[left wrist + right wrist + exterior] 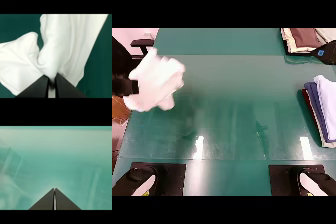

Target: Fold the shirts.

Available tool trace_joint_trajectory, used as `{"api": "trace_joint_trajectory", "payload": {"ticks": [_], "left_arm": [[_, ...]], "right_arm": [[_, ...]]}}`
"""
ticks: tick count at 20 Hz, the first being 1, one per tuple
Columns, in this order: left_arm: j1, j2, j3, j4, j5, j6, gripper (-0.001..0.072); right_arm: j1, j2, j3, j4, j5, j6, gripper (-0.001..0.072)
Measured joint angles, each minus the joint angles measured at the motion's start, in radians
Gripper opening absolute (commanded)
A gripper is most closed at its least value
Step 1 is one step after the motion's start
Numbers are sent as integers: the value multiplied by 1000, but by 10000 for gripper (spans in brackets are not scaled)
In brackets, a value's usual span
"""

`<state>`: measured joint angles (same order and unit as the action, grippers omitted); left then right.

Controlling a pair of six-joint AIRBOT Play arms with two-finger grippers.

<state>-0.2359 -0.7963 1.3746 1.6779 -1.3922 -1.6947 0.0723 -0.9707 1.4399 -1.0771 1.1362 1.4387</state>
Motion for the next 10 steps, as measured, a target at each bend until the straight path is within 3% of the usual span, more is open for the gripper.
{"api": "trace_joint_trajectory", "payload": {"ticks": [5, 8, 9, 10], "left_arm": [[-291, -220, 219, 33, -11, -6, 23], [-428, -408, 261, -3, 71, -6, 29], [-461, -470, 268, -36, 115, -3, 244], [-488, -528, 274, -82, 161, 5, 580]], "right_arm": [[-18, -21, 80, 3, -21, 0, 19], [-58, -65, 180, 3, 17, 0, 19], [-73, -83, 218, 3, 37, 0, 19], [-85, -100, 253, 4, 58, 0, 19]]}}
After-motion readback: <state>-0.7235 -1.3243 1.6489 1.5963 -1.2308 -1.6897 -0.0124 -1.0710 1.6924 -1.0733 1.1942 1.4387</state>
